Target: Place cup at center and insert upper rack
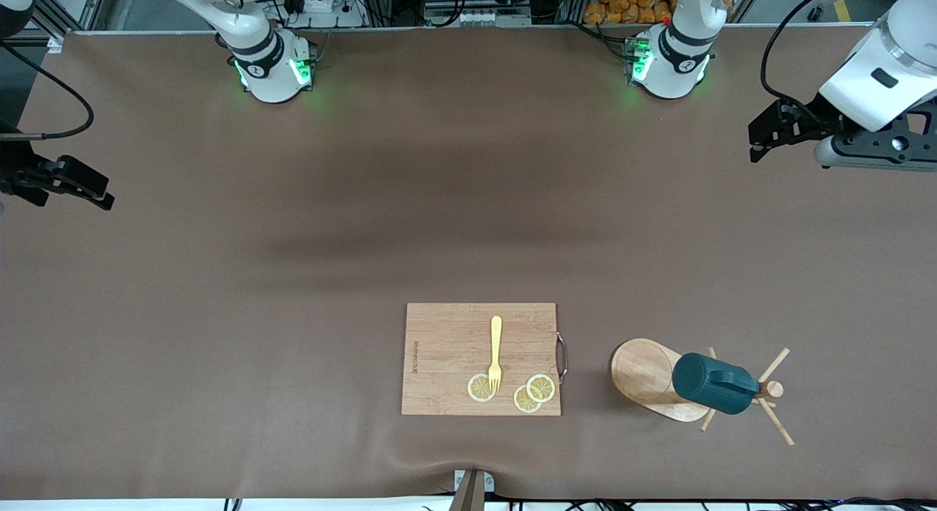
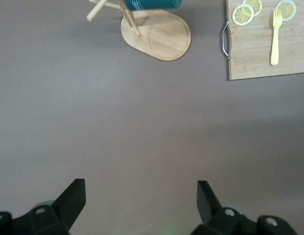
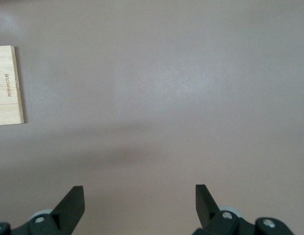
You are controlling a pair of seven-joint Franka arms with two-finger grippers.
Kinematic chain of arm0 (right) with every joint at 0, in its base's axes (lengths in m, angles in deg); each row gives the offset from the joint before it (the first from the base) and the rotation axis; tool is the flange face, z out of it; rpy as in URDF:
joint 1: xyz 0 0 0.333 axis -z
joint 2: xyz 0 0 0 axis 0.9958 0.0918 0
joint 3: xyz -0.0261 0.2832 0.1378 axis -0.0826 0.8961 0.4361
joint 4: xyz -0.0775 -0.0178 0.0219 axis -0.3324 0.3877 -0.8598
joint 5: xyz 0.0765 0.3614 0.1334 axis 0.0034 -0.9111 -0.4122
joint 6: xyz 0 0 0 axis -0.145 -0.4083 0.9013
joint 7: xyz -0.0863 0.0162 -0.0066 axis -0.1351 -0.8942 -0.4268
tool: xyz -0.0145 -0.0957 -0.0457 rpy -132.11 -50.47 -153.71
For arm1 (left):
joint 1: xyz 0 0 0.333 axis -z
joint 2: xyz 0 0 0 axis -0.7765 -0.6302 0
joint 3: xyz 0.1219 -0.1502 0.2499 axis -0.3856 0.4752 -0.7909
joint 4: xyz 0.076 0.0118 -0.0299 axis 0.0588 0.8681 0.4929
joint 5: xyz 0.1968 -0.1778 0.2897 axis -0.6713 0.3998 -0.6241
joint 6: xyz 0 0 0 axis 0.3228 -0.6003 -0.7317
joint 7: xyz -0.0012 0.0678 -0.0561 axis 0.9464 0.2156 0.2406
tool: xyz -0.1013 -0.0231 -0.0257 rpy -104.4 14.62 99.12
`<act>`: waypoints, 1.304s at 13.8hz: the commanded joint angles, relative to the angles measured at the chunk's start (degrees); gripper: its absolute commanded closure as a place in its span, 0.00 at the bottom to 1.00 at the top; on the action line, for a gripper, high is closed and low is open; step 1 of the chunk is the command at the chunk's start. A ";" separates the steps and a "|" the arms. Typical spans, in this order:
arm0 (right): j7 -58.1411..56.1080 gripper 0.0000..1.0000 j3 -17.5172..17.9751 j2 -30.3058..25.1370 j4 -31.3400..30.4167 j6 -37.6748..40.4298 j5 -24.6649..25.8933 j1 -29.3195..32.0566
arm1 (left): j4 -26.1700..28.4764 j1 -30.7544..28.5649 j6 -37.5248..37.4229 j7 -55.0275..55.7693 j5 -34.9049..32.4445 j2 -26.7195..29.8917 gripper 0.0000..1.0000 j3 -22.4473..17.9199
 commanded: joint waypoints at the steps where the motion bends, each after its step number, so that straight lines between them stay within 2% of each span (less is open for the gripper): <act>1: 0.65 0.00 0.64 -0.82 -0.12 0.54 0.13 0.68 | -2.70 -0.12 -1.97 0.01 -0.82 -1.43 0.00 0.43; 18: 0.65 0.00 0.64 -0.82 -0.12 0.45 0.04 0.77 | -2.61 0.06 -2.06 0.45 -0.65 -2.31 0.00 1.58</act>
